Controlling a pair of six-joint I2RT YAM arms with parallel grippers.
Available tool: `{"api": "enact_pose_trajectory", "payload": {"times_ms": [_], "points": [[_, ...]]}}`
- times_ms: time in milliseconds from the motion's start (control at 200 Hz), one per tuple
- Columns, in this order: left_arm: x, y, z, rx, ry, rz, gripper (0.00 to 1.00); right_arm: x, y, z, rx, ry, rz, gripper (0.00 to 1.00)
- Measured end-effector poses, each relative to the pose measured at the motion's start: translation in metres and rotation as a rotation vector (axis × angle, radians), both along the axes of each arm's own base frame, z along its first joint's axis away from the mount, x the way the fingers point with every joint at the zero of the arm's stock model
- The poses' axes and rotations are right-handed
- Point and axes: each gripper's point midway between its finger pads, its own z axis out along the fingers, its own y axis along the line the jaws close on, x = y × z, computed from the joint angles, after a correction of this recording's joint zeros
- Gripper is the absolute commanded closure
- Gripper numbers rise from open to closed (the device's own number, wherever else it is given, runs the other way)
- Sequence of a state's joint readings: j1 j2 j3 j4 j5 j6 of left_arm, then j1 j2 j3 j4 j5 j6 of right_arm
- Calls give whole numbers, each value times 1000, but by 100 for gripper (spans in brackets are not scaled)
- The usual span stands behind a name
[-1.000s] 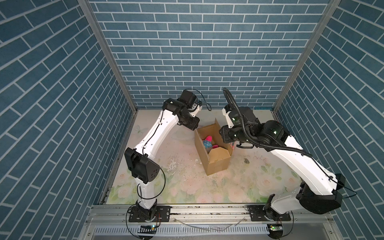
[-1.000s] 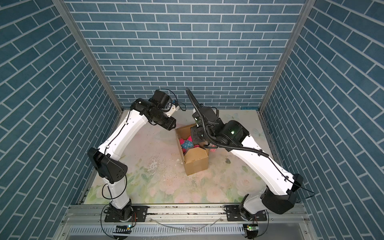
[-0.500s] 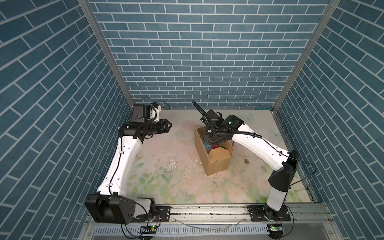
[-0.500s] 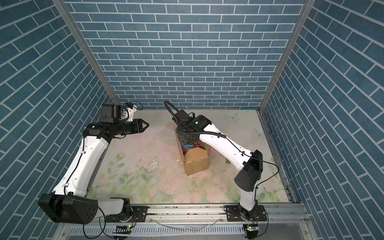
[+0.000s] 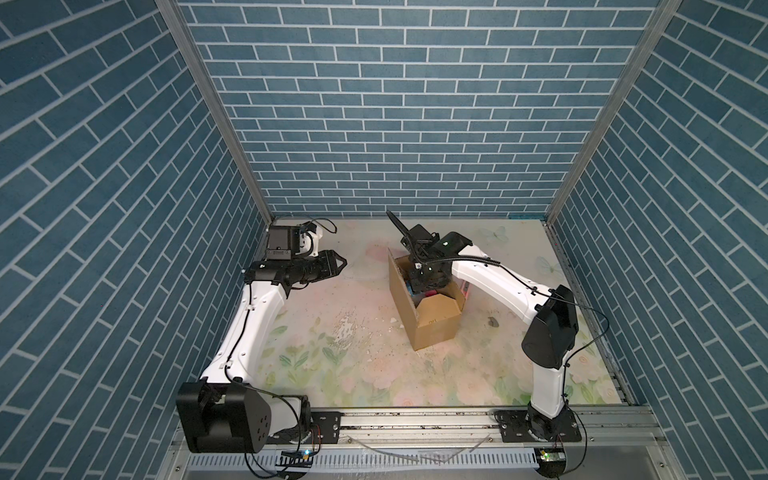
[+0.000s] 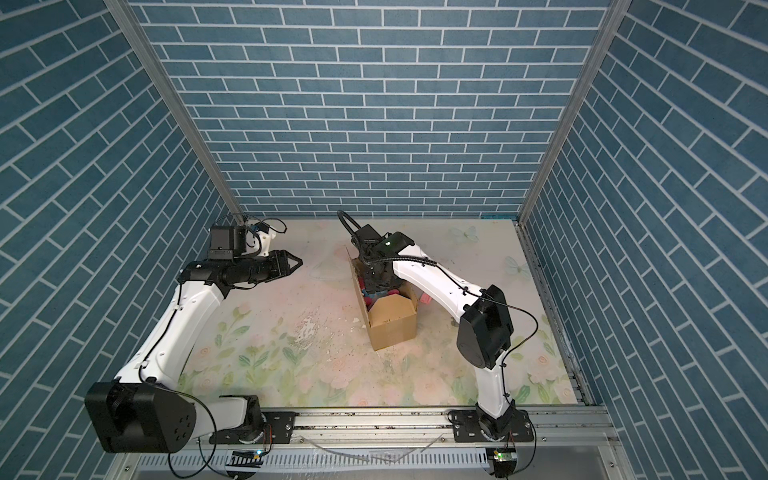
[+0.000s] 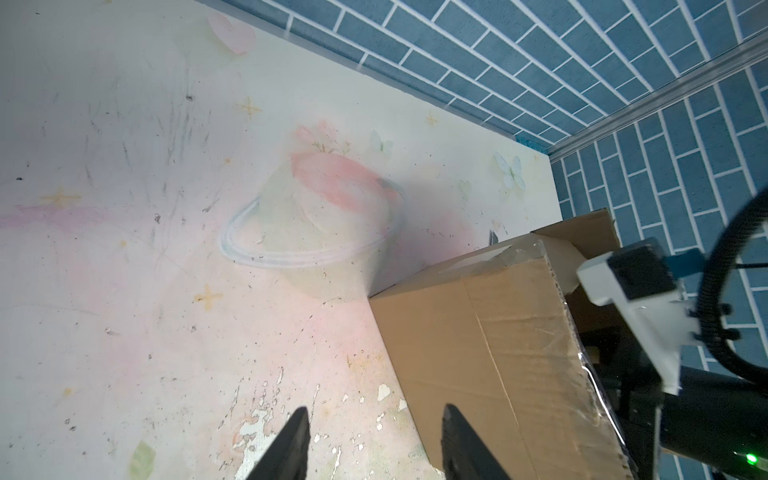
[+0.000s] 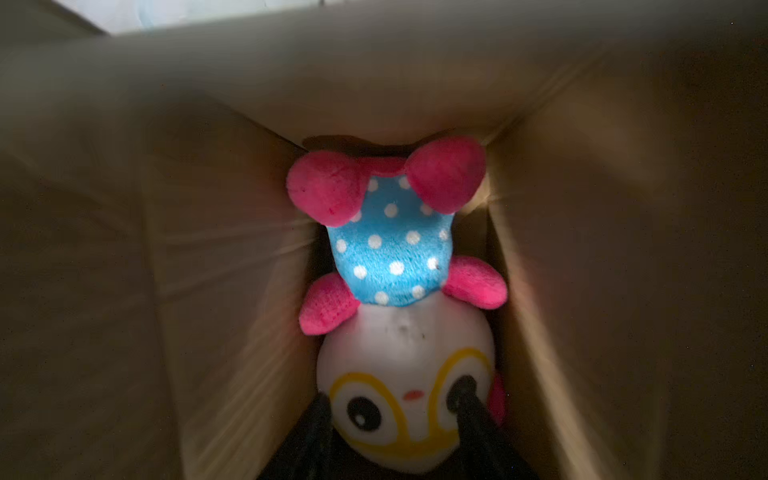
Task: Unpack the express box
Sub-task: 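Lower the right gripper into the box toward the plush toy while the left withdraws, then grasp the pink-and-blue plush toy inside the box with the right gripper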
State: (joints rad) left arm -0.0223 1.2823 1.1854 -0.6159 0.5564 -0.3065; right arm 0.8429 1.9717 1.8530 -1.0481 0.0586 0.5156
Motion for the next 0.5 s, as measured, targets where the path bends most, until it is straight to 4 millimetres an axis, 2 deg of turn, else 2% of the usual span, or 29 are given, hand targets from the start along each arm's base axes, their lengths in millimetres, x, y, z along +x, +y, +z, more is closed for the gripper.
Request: {"api": "enact_pose_trajectory", "payload": {"times_ms": [180, 330, 500], "points": [[-1, 0, -7, -10, 9, -3, 48, 3, 5, -27, -25, 44, 7, 14], [-2, 1, -12, -13, 19, -2, 48, 8, 6, -44, -43, 61, 2, 12], [-2, 1, -13, -19, 17, -3, 48, 15, 12, -49, -26, 44, -2, 11]]}}
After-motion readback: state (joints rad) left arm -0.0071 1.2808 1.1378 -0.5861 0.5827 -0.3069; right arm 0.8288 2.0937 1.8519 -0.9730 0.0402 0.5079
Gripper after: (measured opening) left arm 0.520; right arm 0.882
